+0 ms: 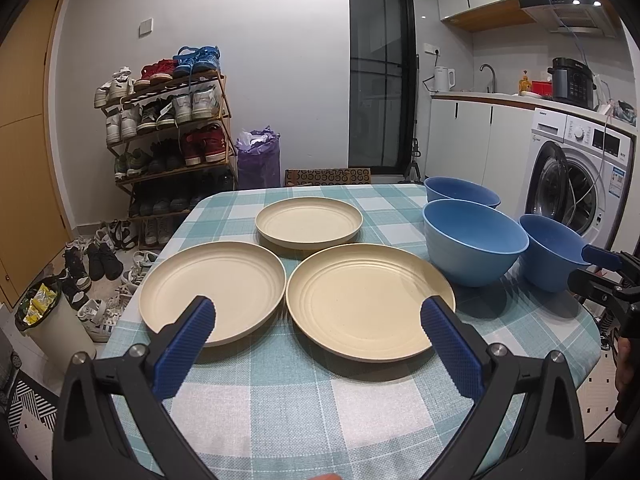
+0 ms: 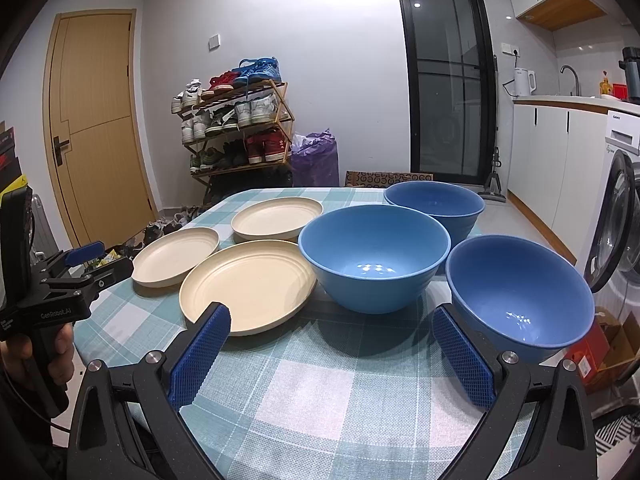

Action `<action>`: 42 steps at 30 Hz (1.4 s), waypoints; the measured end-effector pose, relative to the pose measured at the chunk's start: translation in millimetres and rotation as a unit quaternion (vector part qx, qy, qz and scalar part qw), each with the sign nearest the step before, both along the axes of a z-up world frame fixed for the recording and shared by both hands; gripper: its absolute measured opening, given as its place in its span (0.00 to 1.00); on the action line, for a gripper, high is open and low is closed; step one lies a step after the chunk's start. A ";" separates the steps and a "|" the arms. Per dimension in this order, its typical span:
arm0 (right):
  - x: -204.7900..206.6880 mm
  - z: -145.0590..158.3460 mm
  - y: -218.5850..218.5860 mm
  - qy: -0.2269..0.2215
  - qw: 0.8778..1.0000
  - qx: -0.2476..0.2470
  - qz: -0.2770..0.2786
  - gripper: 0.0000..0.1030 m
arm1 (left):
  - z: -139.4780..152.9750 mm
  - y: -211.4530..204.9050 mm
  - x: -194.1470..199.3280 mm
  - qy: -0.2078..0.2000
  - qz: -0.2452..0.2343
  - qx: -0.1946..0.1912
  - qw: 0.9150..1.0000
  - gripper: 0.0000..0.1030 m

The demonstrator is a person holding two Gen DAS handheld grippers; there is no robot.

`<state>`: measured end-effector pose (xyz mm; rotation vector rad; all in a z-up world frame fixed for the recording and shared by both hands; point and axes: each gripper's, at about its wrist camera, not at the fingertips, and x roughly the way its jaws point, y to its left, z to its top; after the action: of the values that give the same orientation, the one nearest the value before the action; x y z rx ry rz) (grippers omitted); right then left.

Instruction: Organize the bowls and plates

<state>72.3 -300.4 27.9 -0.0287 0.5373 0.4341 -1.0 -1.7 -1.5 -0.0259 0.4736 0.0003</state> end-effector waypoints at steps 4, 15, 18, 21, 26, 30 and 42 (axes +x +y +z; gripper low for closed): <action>-0.2 -0.2 -0.2 -0.001 1.000 0.000 0.001 1.00 | 0.2 -0.1 0.1 0.001 0.000 0.000 1.000 1.00; -1.5 -0.1 0.1 0.000 1.000 -0.001 0.002 1.00 | -0.1 0.5 0.1 0.000 -0.001 0.000 1.000 1.00; -1.8 0.0 -0.3 0.000 1.000 -0.001 0.003 1.00 | 0.1 0.0 -0.3 0.000 0.000 0.000 1.000 1.00; -1.8 -0.1 -0.3 0.000 1.000 -0.001 0.003 1.00 | 0.0 0.1 -0.3 0.001 0.000 0.000 1.000 1.00; -1.6 -0.5 0.0 0.000 1.000 -0.001 0.003 1.00 | -0.3 0.0 -0.3 0.001 0.000 0.000 1.000 1.00; -1.6 -0.7 0.1 0.001 1.000 -0.002 0.002 1.00 | -0.6 0.2 -0.2 0.001 0.000 0.000 1.000 1.00; -2.3 -2.5 -0.9 0.001 1.000 -0.002 0.003 1.00 | -2.5 2.0 -1.0 0.003 0.001 -0.001 1.000 1.00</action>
<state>70.0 -301.3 25.4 -0.0343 0.5412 0.4388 -1.9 0.3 -4.0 -0.0287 0.4788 0.0022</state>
